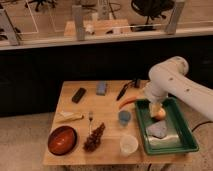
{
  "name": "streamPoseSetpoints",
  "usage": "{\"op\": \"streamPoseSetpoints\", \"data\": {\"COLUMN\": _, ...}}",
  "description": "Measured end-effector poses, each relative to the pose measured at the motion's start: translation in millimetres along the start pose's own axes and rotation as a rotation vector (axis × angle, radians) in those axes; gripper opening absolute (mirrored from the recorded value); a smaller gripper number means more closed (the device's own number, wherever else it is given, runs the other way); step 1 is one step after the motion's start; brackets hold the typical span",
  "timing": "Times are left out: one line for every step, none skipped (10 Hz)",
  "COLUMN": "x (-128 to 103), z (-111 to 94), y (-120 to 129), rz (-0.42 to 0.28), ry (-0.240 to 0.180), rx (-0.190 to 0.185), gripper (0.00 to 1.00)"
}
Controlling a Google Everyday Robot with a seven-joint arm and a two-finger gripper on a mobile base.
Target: Place fork in table surface
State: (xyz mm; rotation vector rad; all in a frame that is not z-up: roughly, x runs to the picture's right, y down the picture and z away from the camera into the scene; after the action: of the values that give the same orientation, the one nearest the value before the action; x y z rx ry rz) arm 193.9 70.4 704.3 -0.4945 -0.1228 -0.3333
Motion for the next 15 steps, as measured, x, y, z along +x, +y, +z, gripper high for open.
{"op": "streamPoseSetpoints", "data": {"x": -22, "z": 2, "y": -13, "rz": -0.078, "ry": -0.017, "rx": 0.013, "gripper": 0.80}}
{"op": "streamPoseSetpoints", "data": {"x": -47, "z": 4, "y": -26, "rz": -0.185, "ry": -0.041, "rx": 0.030, "gripper": 0.80}}
{"op": "streamPoseSetpoints", "data": {"x": -68, "z": 6, "y": -36, "rz": -0.284, "ry": -0.065, "rx": 0.044, "gripper": 0.80}}
{"op": "streamPoseSetpoints", "data": {"x": -95, "z": 8, "y": -45, "rz": -0.413, "ry": -0.109, "rx": 0.064, "gripper": 0.80}}
{"op": "streamPoseSetpoints", "data": {"x": -114, "z": 8, "y": -50, "rz": -0.507, "ry": -0.157, "rx": 0.084, "gripper": 0.80}}
{"op": "streamPoseSetpoints", "data": {"x": -133, "z": 8, "y": -55, "rz": -0.629, "ry": -0.214, "rx": 0.115, "gripper": 0.80}}
{"op": "streamPoseSetpoints", "data": {"x": -145, "z": 7, "y": -58, "rz": -0.695, "ry": -0.248, "rx": 0.135, "gripper": 0.80}}
{"op": "streamPoseSetpoints", "data": {"x": -158, "z": 6, "y": -62, "rz": -0.762, "ry": -0.282, "rx": 0.159, "gripper": 0.80}}
{"op": "streamPoseSetpoints", "data": {"x": -166, "z": 4, "y": -63, "rz": -0.804, "ry": -0.301, "rx": 0.175, "gripper": 0.80}}
{"op": "streamPoseSetpoints", "data": {"x": -170, "z": 4, "y": -65, "rz": -0.832, "ry": -0.311, "rx": 0.186, "gripper": 0.80}}
{"op": "streamPoseSetpoints", "data": {"x": -171, "z": 1, "y": -63, "rz": -0.862, "ry": -0.287, "rx": 0.182, "gripper": 0.80}}
{"op": "streamPoseSetpoints", "data": {"x": -170, "z": -4, "y": -61, "rz": -0.906, "ry": -0.238, "rx": 0.172, "gripper": 0.80}}
{"op": "streamPoseSetpoints", "data": {"x": -169, "z": -1, "y": -63, "rz": -0.962, "ry": -0.211, "rx": 0.160, "gripper": 0.80}}
{"op": "streamPoseSetpoints", "data": {"x": -175, "z": 6, "y": -67, "rz": -1.003, "ry": -0.202, "rx": 0.145, "gripper": 0.80}}
{"op": "streamPoseSetpoints", "data": {"x": -184, "z": 17, "y": -72, "rz": -1.049, "ry": -0.191, "rx": 0.119, "gripper": 0.80}}
